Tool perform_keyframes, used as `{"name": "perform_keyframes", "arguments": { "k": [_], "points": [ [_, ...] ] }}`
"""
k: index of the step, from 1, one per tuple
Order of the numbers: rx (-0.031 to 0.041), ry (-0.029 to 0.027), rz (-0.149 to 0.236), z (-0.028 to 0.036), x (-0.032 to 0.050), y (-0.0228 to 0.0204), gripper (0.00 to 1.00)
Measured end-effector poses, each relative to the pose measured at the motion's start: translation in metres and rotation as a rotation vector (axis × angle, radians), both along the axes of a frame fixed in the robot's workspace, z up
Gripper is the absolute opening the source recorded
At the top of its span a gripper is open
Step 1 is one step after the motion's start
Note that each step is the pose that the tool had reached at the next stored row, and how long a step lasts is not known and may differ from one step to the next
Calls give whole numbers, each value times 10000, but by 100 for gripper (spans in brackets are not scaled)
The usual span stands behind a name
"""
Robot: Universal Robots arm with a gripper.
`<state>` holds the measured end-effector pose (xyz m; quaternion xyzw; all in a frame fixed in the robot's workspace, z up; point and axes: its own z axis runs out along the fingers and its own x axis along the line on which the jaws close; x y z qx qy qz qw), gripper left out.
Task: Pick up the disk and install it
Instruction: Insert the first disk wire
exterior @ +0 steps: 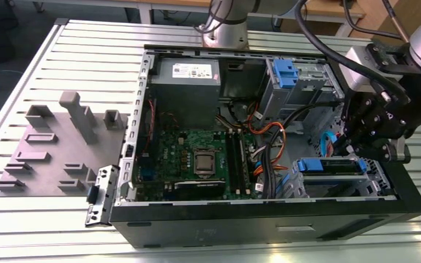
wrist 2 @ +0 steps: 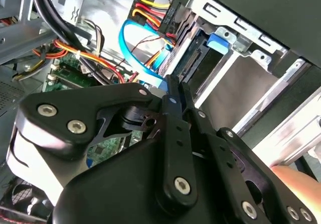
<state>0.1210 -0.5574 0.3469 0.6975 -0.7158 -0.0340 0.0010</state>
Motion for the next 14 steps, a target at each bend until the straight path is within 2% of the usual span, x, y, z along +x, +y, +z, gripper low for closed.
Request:
{"name": "perform_keyframes", "arguments": {
  "k": [1, 2, 6, 10, 14],
  "points": [
    [-2, 127, -1, 0, 2, 0, 16],
    [-2, 208, -1, 0, 3, 0, 16],
    [-1, 263, -1, -1, 4, 0, 16],
    [-2, 364, -3, -5, 75, -1, 16],
    [0, 376, -16, -26, 93, -17, 16]
  ]
}}
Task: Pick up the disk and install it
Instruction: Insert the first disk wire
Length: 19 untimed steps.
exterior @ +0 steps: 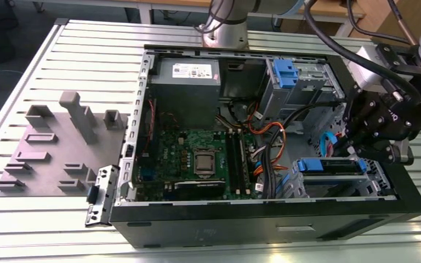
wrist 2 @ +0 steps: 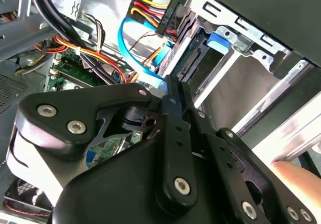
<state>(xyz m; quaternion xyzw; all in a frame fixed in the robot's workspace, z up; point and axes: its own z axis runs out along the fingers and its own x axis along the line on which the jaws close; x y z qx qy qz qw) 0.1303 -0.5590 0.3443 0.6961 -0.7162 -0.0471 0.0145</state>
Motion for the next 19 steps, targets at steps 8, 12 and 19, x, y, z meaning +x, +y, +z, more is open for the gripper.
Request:
{"name": "perform_keyframes", "arguments": {
  "k": [8, 12, 19],
  "points": [
    [-1, 0, -41, -43, 13, -18, 16],
    [-4, 0, -50, -55, 15, -42, 16],
    [-4, 0, -50, -71, 15, -88, 16]
  ]
}}
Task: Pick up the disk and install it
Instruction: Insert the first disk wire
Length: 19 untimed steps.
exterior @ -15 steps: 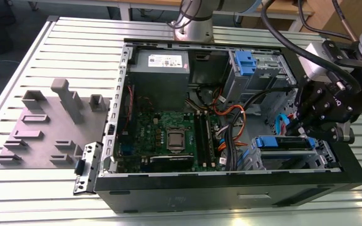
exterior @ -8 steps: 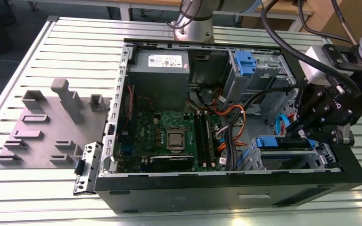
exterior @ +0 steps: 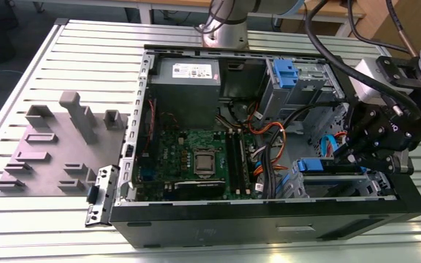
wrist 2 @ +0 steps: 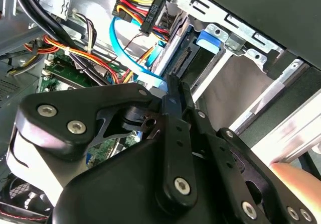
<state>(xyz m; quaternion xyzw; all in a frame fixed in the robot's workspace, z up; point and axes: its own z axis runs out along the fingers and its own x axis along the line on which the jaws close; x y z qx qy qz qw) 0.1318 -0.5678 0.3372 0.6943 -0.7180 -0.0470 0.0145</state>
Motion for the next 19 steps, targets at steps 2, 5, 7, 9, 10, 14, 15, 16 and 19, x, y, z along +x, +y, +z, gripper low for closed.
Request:
{"name": "perform_keyframes", "arguments": {
  "k": [2, 5, 7, 9, 10, 14, 15, 16, 19],
  "points": [
    [5, 0, 0, 0, 0, -1, 16],
    [16, 0, 0, -2, 0, 1, 16],
    [38, 0, 0, -2, 0, 4, 16],
    [46, 0, 0, -1, 0, 5, 16],
    [47, 0, 0, -2, 0, 5, 16],
    [51, 0, 0, -13, 0, 4, 16],
    [53, 0, 0, -13, 0, 4, 16],
    [54, -1, 0, -14, 0, 4, 16],
    [55, 0, 0, -23, 0, 5, 16]
  ]
}}
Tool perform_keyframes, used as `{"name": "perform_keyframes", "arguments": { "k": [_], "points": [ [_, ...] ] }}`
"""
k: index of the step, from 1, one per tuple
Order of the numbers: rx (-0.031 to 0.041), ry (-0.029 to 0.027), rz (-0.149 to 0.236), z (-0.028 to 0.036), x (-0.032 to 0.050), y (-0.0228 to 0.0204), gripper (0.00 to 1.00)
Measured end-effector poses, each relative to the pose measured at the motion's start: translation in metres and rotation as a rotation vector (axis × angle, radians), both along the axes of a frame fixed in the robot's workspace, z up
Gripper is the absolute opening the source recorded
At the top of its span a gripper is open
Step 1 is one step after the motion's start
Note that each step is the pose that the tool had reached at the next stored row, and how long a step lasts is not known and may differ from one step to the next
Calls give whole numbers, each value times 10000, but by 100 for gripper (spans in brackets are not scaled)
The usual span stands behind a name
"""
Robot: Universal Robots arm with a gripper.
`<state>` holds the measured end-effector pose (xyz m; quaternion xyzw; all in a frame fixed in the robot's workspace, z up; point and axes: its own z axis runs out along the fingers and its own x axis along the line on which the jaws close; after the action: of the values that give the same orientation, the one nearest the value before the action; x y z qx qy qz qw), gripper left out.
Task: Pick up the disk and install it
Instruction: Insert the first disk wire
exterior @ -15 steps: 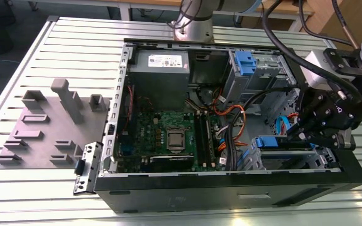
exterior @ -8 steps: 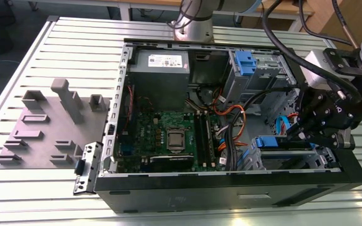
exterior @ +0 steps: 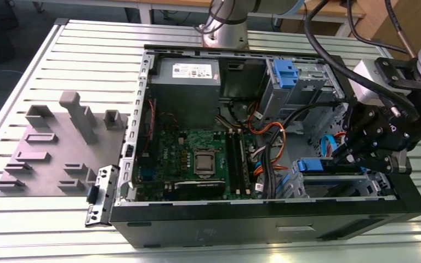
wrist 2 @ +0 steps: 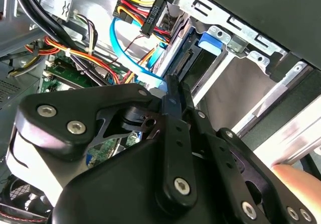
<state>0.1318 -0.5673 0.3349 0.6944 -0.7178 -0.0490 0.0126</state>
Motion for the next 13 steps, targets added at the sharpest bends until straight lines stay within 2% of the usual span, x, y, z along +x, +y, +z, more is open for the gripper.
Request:
{"name": "perform_keyframes", "arguments": {
  "k": [13],
  "points": [
    [11, 1, -1, 18, 0, 0, 16]
  ]
}}
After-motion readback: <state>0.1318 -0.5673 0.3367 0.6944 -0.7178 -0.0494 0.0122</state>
